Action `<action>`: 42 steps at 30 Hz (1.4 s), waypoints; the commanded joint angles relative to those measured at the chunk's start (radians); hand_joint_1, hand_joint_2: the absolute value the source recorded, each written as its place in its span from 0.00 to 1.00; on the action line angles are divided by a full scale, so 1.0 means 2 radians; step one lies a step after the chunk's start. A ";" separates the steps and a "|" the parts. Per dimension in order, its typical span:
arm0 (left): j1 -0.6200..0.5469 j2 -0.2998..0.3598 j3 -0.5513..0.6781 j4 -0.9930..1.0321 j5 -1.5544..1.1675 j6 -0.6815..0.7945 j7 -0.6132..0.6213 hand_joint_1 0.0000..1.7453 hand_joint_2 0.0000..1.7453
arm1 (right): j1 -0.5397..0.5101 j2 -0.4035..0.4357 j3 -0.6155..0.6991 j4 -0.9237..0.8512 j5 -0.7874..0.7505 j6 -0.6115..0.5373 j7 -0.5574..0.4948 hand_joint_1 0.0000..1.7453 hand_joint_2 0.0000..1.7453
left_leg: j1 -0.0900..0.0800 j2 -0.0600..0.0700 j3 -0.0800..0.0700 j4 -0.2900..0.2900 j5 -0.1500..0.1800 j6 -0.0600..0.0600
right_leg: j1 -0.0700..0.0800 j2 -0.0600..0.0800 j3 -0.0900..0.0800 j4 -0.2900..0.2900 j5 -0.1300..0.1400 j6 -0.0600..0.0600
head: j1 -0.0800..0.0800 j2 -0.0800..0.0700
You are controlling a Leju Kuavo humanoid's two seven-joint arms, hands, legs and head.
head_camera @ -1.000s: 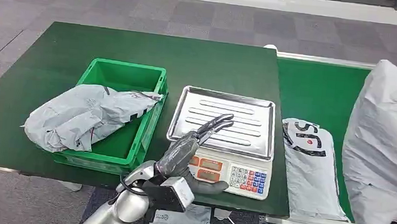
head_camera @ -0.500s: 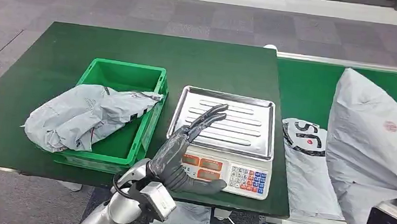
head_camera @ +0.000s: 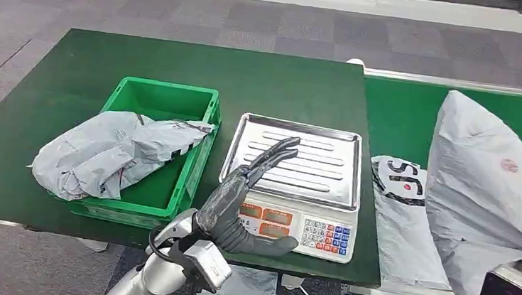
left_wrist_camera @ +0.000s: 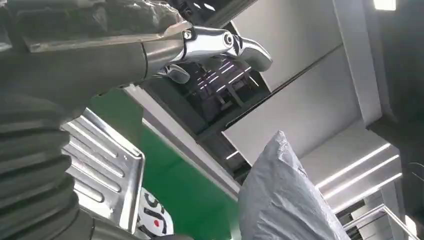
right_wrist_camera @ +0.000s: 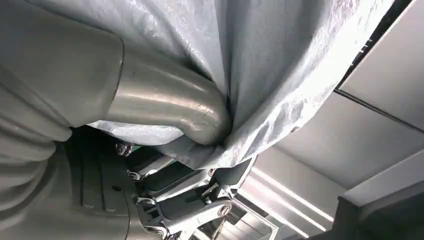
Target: Moved the parcel from conveyor to table for the left to box.
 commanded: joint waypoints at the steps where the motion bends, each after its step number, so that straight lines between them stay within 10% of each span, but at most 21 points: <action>1: -0.002 0.009 0.001 0.015 -0.001 -0.002 0.002 0.00 1.00 | -0.011 -0.005 0.017 0.019 -0.001 0.000 0.000 1.00 1.00 | 0.000 0.001 0.001 -0.001 0.000 0.000 | 0.000 0.001 0.001 -0.001 0.000 0.000 | 0.000 0.000; 42: -0.007 0.007 -0.002 0.025 -0.006 -0.005 0.003 0.00 1.00 | -0.010 -0.002 0.014 0.018 -0.001 0.007 0.008 1.00 1.00 | 0.000 0.000 0.001 0.000 0.000 0.000 | 0.000 0.000 0.001 -0.001 0.000 0.000 | 0.000 0.000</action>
